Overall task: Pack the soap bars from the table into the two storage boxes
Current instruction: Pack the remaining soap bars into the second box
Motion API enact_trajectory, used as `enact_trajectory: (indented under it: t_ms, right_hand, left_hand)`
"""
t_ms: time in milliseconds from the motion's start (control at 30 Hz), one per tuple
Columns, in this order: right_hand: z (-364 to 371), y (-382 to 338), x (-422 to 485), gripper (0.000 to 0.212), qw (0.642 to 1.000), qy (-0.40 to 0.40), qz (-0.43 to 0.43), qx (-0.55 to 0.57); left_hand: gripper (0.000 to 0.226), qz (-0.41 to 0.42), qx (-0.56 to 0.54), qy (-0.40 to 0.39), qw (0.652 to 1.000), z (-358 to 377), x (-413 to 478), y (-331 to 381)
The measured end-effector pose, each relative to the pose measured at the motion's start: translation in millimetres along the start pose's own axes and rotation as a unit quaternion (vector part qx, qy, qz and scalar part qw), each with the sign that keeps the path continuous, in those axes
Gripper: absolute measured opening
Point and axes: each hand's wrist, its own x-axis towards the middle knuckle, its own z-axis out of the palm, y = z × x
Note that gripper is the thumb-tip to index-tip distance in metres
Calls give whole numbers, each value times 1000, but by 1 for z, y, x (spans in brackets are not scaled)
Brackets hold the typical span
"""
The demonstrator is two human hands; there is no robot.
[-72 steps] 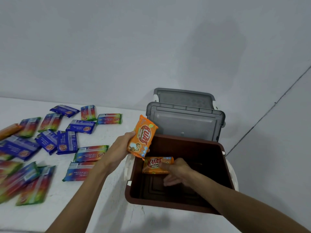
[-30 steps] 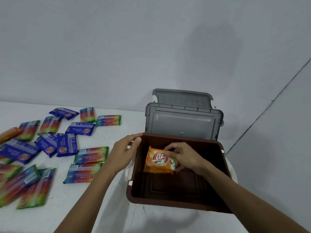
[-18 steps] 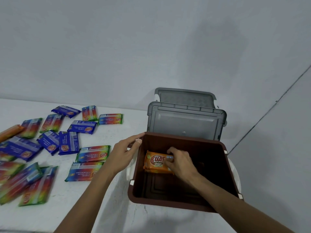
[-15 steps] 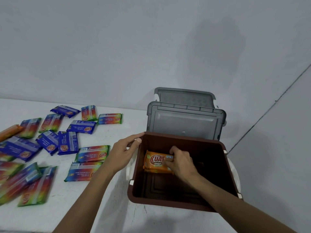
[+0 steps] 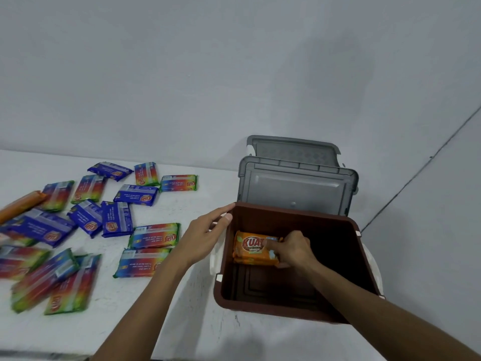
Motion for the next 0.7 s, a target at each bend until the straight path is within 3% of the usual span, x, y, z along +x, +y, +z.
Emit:
enact_trajectory:
  t_ms: [67,167,433,567,700]
  right_hand:
    - [-11,-11,-7,48,995,-24,-12,-101]
    - [-25,-36,-23,47,973,5,-64,-223]
    - [-5,-128,-61,42,927,137,-263,-230]
    - [37,-163,-80,41,930,75,-303,-194]
    - [95,-183,-98,40,932,-11,-305,-194]
  left_hand:
    - [41,4,-4,-22,1000,-6,-5,0]
    - [48,-18,-5,-14,1000,-22,-14,-11]
    - [29,-75,30,23,996,-103,-53,-64]
    - [32,-103,82,49,990,-141,-78,-91]
    - [33,-124,207,89,966,-181,-100,-121]
